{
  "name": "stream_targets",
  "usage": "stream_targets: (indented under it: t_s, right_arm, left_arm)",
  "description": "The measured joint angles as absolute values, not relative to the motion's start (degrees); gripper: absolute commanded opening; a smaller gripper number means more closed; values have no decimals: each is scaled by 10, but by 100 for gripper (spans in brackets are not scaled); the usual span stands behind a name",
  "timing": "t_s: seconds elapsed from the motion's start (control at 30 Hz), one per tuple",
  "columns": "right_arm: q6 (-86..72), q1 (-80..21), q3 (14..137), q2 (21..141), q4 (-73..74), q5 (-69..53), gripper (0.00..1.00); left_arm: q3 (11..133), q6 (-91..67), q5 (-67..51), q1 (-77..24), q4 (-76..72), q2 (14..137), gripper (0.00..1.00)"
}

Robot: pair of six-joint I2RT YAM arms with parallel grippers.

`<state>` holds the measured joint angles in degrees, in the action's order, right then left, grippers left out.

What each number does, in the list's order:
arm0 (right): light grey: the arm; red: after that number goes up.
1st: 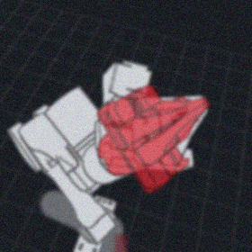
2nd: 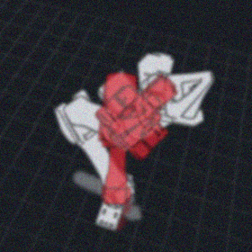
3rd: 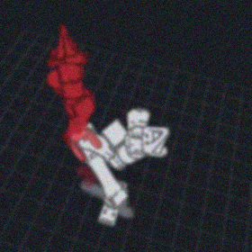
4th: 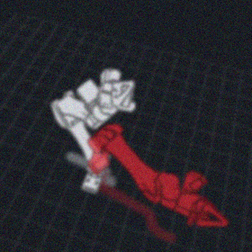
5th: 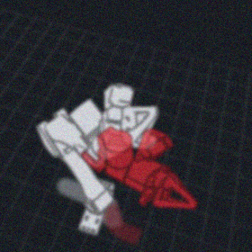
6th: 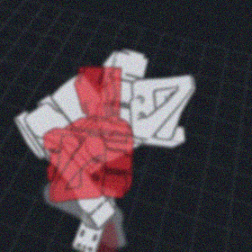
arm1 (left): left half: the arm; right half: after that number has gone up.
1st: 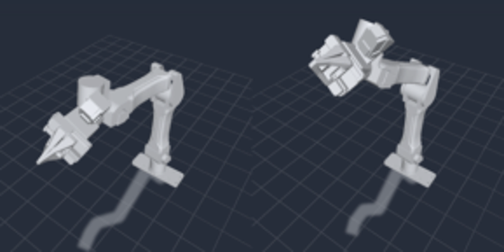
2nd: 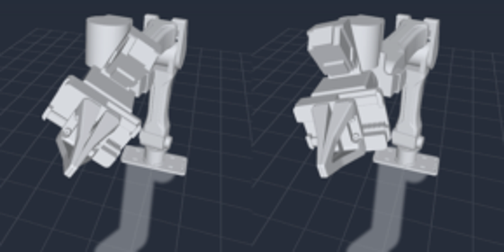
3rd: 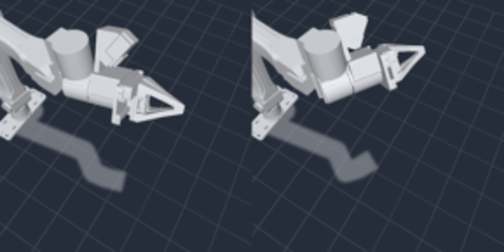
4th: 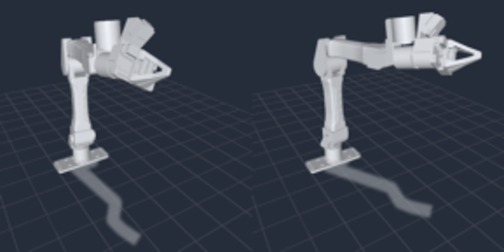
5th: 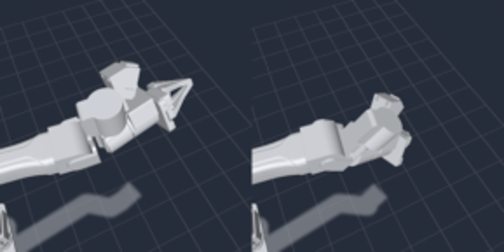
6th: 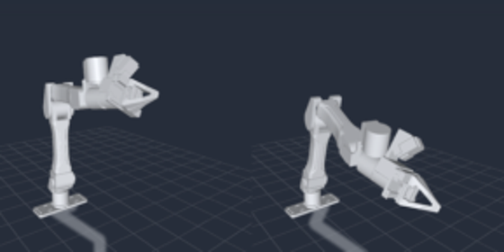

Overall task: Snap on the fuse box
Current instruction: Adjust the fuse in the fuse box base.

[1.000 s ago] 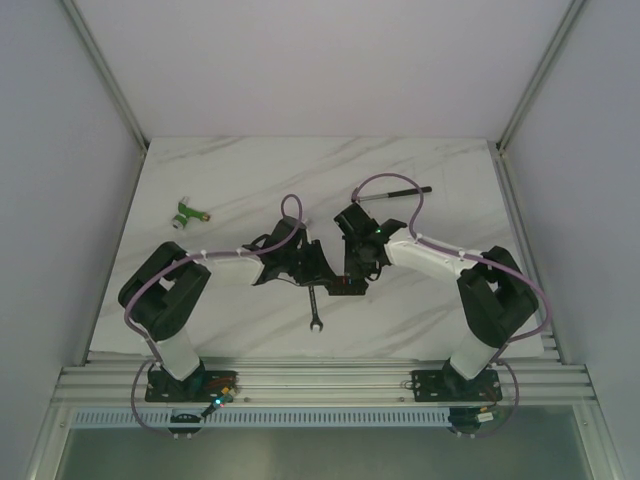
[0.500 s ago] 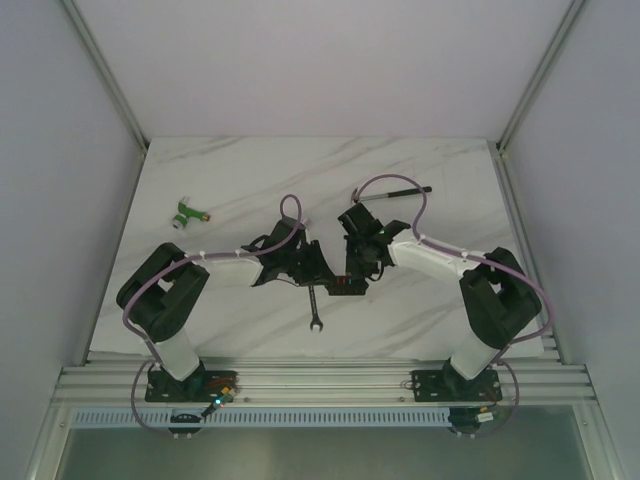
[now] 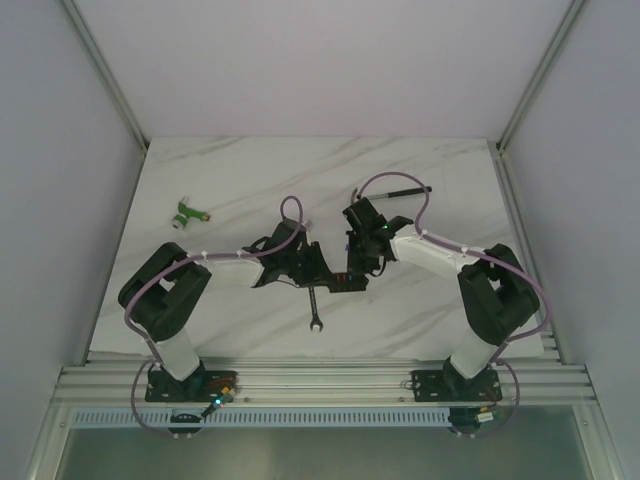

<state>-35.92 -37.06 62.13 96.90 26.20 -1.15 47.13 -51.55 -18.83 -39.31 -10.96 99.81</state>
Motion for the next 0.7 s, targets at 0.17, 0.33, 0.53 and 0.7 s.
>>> stream_targets:
  t_s: [0.17, 0.33, 0.53, 0.7]
  right_arm:
    - [-344, -373, 621, 964, 260, -11, 0]
    - [-299, -383, 633, 967, 266, -2, 0]
    - [-220, -391, 668, 991, 280, -5, 13]
    - [-163, -393, 676, 994, 288, -5, 43]
  left_arm:
    - [471, -515, -188, -394, -110, 998, 40]
    - [468, -514, -176, -399, -109, 991, 43]
    - [437, -504, -148, -429, -101, 962, 55]
    - [379, -477, -107, -444, -111, 886, 68]
